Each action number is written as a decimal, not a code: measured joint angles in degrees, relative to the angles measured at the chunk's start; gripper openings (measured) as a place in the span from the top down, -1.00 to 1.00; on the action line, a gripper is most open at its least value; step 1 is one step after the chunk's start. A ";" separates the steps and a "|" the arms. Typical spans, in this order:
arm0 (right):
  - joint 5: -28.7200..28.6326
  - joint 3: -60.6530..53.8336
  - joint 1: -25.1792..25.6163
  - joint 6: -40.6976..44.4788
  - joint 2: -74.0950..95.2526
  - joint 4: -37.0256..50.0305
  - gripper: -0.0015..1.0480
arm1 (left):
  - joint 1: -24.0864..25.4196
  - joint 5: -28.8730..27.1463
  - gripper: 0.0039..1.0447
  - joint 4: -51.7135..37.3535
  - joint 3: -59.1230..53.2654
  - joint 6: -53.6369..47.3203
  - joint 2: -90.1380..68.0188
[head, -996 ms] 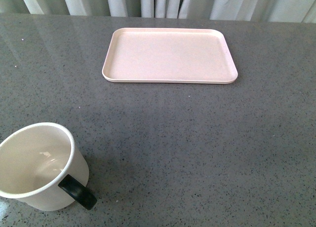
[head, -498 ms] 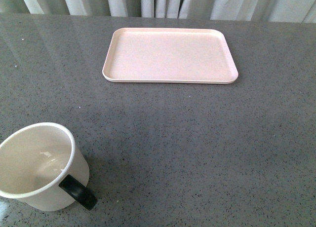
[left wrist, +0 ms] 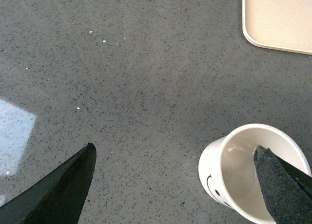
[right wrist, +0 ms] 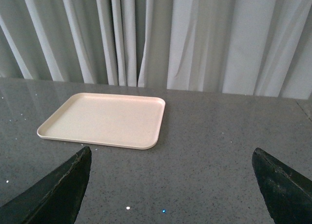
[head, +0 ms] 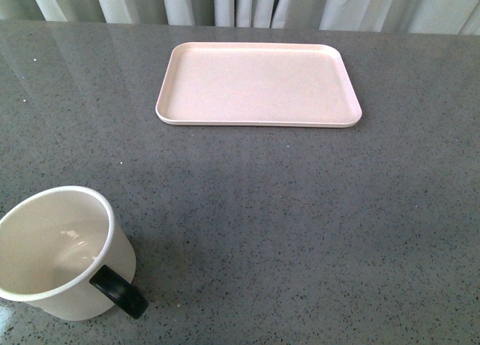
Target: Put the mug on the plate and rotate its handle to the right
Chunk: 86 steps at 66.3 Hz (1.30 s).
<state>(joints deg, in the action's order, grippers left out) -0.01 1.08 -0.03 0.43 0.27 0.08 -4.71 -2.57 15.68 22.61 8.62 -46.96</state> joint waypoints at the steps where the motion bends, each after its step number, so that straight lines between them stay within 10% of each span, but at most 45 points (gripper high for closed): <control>1: 0.00 0.00 0.00 0.00 0.00 0.00 -0.82 | -0.17 0.02 -0.83 -0.26 0.02 0.00 -0.39; 86: 0.00 0.00 0.00 0.00 0.00 0.00 -0.82 | -9.29 7.58 -0.83 -10.69 1.09 -1.20 -22.71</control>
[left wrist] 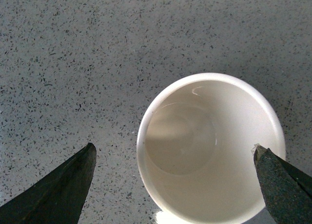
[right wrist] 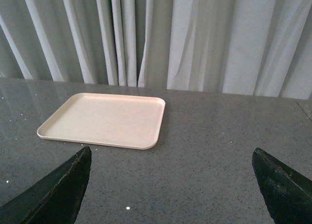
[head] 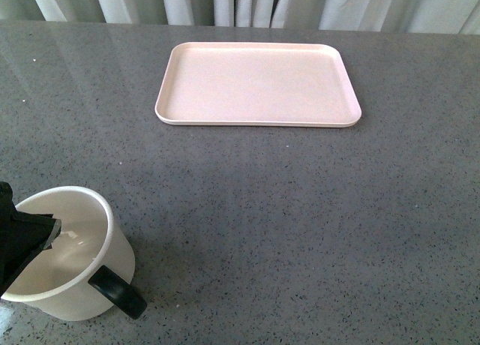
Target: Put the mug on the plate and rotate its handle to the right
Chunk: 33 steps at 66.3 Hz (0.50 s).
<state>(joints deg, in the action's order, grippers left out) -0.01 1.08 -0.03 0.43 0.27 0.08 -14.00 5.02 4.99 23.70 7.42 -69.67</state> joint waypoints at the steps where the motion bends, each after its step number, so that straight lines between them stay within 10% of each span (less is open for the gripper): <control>1: 0.00 0.00 0.00 0.00 0.00 0.00 -0.82 | 0.24 0.11 -0.83 -0.09 0.00 -0.20 -0.28; 33: 0.00 0.00 0.00 0.00 0.00 0.00 -0.82 | 2.86 1.20 -0.83 -0.96 0.85 -4.26 -5.97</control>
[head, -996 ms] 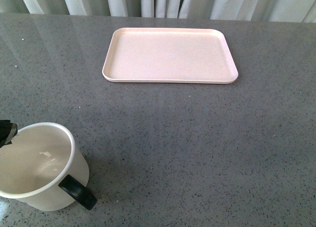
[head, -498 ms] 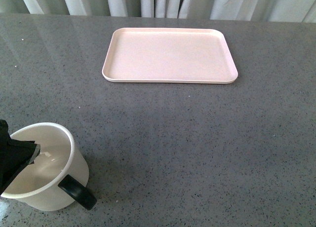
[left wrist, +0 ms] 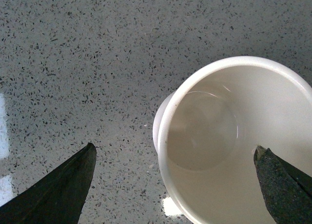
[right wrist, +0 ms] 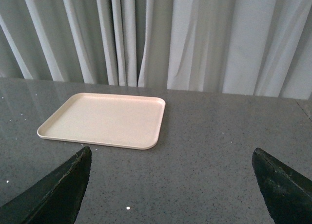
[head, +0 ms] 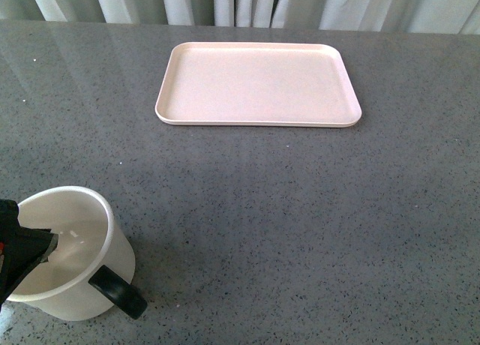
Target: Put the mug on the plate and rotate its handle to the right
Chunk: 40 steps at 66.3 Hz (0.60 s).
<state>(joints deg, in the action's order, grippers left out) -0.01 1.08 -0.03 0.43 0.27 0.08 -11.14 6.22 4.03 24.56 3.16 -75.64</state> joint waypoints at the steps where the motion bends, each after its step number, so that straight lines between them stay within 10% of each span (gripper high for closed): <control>1: 0.00 0.00 0.00 0.00 0.00 0.00 -0.82 | 0.07 0.00 -0.83 -0.02 0.09 -0.02 -0.15; 23: 0.00 0.00 0.00 0.00 0.00 0.00 -0.82 | 0.98 0.24 -0.81 -0.72 2.47 -2.47 -4.96; 40: 0.00 0.00 0.00 0.00 0.00 0.00 -0.82 | 0.44 0.24 -0.08 -0.72 2.99 -3.39 -6.67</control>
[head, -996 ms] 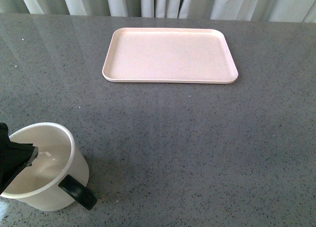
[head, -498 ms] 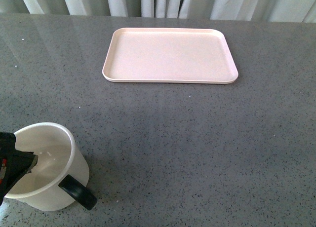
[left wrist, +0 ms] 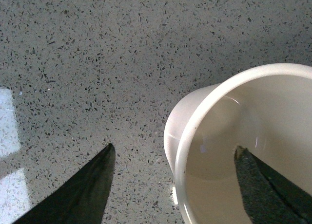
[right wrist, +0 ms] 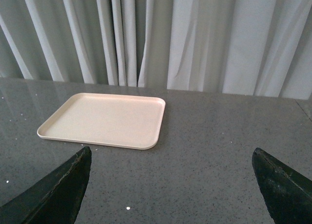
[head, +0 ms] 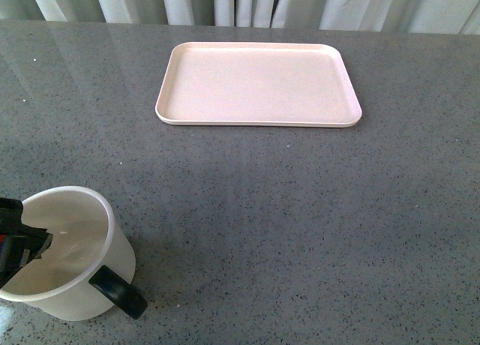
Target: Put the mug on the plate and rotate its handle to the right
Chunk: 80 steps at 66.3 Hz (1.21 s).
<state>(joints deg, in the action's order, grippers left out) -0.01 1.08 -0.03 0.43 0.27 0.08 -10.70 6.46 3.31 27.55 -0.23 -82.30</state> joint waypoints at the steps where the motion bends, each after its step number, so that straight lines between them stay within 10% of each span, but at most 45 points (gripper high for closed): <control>1: 0.00 0.00 0.00 0.00 0.00 0.00 -0.82 | -0.04 -0.02 -0.05 0.00 0.02 -0.02 -0.02; 20: 0.00 0.00 0.00 0.00 0.00 0.00 -0.82 | -0.83 0.26 0.97 1.33 1.18 -0.46 -0.15; 45: 0.00 0.00 0.00 0.00 0.00 0.00 -0.82 | -2.05 0.00 0.96 6.45 8.79 -0.68 0.20; 80: 0.00 0.00 0.00 0.00 0.00 0.00 -0.82 | -5.97 2.78 0.96 18.64 49.03 -2.58 -27.32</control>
<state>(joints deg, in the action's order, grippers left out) -0.01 1.08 -0.03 0.43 0.27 0.08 -16.67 9.23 21.96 76.58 -2.81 -109.62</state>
